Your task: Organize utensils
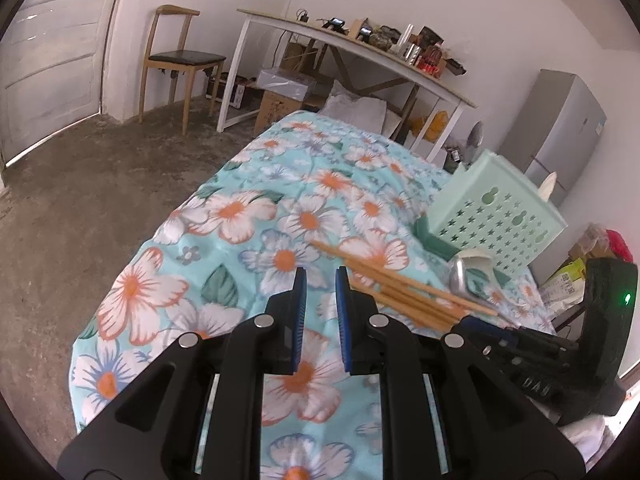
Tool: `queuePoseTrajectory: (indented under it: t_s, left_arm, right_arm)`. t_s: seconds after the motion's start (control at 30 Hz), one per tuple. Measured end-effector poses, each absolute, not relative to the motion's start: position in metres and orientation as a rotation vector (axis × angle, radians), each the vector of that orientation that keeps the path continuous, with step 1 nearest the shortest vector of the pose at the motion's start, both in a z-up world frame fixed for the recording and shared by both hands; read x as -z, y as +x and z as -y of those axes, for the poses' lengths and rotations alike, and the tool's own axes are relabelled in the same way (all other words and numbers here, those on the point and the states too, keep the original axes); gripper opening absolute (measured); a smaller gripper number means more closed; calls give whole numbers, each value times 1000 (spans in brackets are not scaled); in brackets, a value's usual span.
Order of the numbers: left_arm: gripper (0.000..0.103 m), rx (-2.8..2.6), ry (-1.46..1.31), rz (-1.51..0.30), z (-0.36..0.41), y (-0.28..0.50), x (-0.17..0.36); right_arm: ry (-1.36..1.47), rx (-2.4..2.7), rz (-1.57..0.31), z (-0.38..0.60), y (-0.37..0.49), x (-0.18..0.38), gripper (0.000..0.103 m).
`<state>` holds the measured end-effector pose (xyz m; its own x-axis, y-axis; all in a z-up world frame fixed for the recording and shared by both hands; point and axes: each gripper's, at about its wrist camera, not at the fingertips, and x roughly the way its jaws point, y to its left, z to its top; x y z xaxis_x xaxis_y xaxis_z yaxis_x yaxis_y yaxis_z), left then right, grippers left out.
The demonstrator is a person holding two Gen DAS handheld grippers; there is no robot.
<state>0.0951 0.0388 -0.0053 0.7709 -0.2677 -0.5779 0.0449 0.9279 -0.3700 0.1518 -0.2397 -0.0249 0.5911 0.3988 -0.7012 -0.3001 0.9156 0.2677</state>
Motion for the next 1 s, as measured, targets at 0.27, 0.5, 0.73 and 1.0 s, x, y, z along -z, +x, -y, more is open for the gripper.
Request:
queuePoseTrajectory:
  t_s: [0.27, 0.5, 0.73, 1.0]
  left_arm:
    - [22, 411, -448, -737, 2, 127, 3]
    - [22, 529, -427, -806, 45, 159, 6]
    - [28, 536, -344, -903, 66, 196, 16]
    - [29, 568, -350, -1014, 72, 226, 36]
  right_arm:
    - [323, -251, -761, 314, 153, 14, 21]
    - [462, -217, -802, 352, 153, 40, 21]
    - [522, -246, -785, 365, 149, 47, 28]
    - [573, -291, -787, 368, 153, 55, 29]
